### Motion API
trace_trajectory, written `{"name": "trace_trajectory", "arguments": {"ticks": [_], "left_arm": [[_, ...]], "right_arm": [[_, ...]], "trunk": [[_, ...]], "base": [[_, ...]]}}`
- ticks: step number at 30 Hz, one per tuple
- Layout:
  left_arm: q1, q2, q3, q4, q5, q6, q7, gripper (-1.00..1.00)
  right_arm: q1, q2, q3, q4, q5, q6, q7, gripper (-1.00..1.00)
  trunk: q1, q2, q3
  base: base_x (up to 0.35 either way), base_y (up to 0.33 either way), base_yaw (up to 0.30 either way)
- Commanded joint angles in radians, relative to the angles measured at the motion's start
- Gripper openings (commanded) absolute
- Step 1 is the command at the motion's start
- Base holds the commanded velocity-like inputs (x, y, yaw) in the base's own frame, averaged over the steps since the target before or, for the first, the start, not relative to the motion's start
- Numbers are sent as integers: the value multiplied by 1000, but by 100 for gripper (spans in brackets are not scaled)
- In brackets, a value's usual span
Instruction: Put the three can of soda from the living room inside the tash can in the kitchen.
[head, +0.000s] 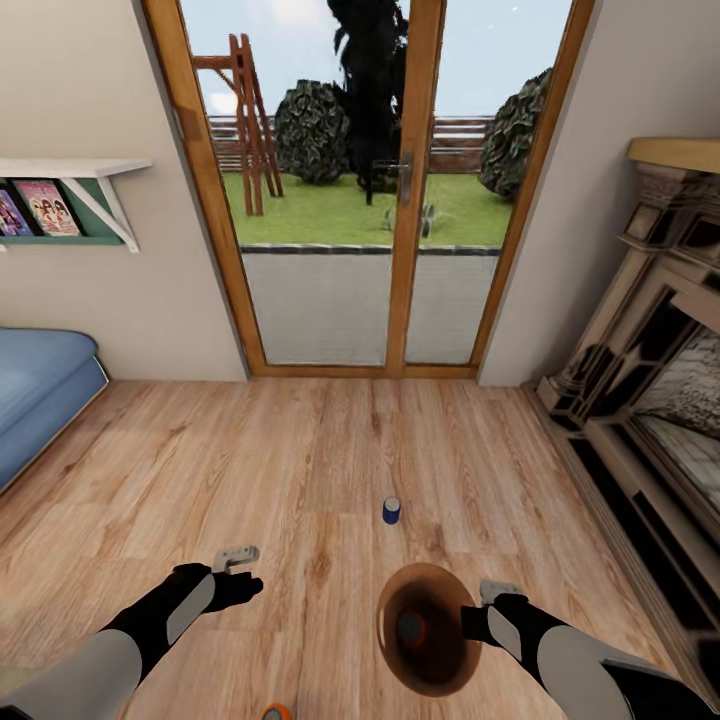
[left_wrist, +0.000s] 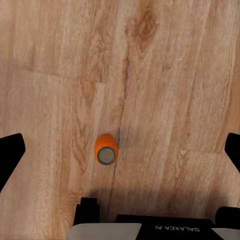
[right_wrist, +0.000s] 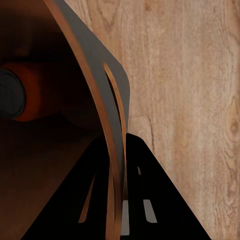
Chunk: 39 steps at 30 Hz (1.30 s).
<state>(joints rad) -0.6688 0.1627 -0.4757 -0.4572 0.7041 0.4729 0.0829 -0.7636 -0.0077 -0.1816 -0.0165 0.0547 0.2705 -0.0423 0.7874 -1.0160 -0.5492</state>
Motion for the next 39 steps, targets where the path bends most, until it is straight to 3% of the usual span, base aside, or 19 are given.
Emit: {"name": "trace_trajectory", "arguments": {"ticks": [1,34,37,39], "left_arm": [[0,0,0,0,0,0,0,100],[0,-3,0,0,0,0,0,100],[0,-3,-1,0,0,1,0,100],[0,-3,-1,0,0,1,0,100]], "right_arm": [[0,0,-7,0,-6,-1,7,-100],[0,-9,-13,-15,-9,8,16,-100],[-2,-12,-18,-18,-14,41,40,-100],[-9,-15,-20,-23,-17,125,58,-100]], "trunk": [[0,0,0],[0,0,0],[0,0,0],[0,0,0]], "base": [[0,0,0],[0,11,0],[0,0,0],[0,0,0]]}}
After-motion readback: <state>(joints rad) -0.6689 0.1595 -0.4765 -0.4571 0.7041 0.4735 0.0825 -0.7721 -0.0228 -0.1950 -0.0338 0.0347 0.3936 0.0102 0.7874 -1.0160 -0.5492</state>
